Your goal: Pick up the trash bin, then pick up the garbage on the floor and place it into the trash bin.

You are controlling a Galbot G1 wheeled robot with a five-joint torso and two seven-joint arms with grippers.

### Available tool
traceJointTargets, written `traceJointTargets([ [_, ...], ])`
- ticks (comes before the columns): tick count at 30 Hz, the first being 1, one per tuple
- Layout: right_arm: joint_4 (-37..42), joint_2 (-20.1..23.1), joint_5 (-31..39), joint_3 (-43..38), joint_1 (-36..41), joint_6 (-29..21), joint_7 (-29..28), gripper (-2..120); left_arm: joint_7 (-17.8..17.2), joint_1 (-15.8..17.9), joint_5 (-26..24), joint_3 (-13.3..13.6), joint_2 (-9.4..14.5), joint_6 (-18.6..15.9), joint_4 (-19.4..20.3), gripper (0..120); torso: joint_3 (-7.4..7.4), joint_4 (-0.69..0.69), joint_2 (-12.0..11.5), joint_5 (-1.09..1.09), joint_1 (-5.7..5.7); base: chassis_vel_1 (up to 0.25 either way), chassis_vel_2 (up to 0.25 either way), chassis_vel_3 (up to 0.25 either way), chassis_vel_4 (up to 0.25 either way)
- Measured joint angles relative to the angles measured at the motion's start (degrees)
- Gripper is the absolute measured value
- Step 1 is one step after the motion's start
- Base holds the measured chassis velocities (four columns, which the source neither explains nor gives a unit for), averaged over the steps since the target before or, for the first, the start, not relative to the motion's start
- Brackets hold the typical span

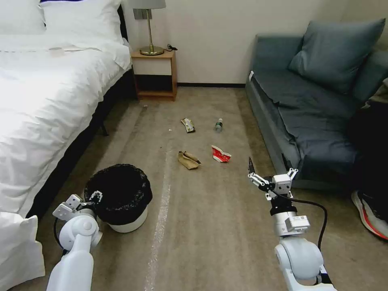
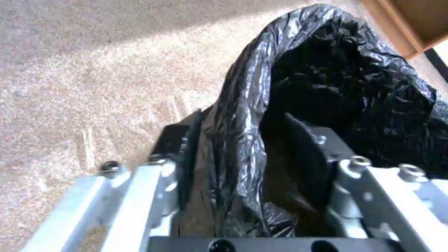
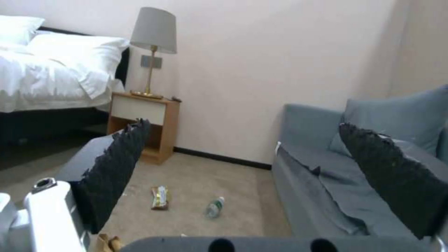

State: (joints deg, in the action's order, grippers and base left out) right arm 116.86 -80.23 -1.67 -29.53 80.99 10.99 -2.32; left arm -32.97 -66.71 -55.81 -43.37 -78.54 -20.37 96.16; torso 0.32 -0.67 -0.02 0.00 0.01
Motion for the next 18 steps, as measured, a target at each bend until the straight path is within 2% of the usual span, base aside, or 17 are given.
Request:
traceJointTargets([
  [10,0.45,0.43,0.65,0.04,-0.78,-0.61,0.01,100,0.95,-0.96,0.03,-0.65,0.75,-0.18,1.11,8,0.01,-0.02,0.0,-0.05,0.0,0.0,0.0,0.0,0.0],
  [18,-0.13,-0.34,0.65,0.52,-0.75,-0.65,0.03,100,3.58,-2.43,2.74,-1.14,0.67,1.32,3.01,5,0.01,-0.02,0.0,0.0,0.0,0.0,0.0,0.0,0.0],
])
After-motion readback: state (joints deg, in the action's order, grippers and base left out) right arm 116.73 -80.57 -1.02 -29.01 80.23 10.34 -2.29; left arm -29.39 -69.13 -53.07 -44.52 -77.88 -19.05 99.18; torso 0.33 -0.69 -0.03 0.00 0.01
